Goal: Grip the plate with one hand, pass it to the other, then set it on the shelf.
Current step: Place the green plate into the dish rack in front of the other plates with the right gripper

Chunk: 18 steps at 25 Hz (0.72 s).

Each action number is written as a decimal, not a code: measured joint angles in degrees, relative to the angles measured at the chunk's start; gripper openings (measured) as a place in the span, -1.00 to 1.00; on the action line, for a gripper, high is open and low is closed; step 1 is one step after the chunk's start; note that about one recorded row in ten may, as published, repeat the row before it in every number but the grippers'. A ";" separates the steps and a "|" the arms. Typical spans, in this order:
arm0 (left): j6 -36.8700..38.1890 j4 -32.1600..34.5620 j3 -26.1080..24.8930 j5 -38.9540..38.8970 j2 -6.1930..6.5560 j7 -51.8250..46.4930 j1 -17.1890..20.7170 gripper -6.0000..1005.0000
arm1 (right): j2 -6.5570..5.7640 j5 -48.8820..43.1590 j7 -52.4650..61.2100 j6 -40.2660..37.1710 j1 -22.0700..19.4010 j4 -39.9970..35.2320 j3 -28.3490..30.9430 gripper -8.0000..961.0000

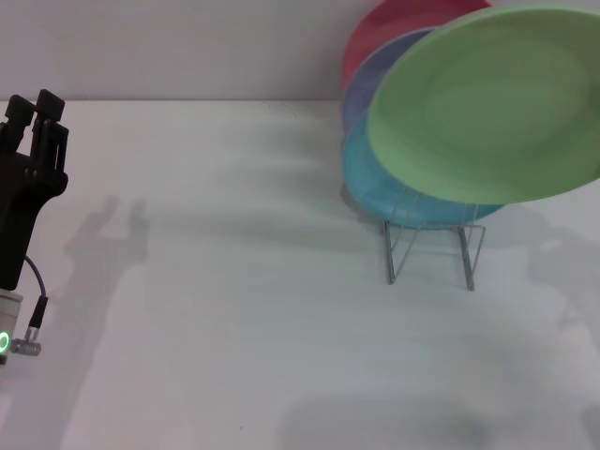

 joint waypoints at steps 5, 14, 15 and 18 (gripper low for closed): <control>0.21 0.23 -0.06 0.00 -0.10 0.01 -0.10 -0.24 | 0.10 0.00 0.31 0.02 -0.29 0.24 -0.20 -0.95; 0.51 0.54 -0.10 0.00 -0.13 0.04 -0.21 -0.24 | 0.11 -0.04 0.79 -0.05 -0.73 0.25 -0.35 -0.95; 0.51 0.54 -0.10 0.00 -0.13 0.04 -0.21 -0.24 | 0.11 -0.04 0.79 -0.05 -0.73 0.25 -0.35 -0.95; 0.69 0.56 -0.10 0.00 -0.19 0.05 -0.21 -0.24 | 0.11 -0.06 0.79 -0.09 -1.07 0.25 -0.35 -0.95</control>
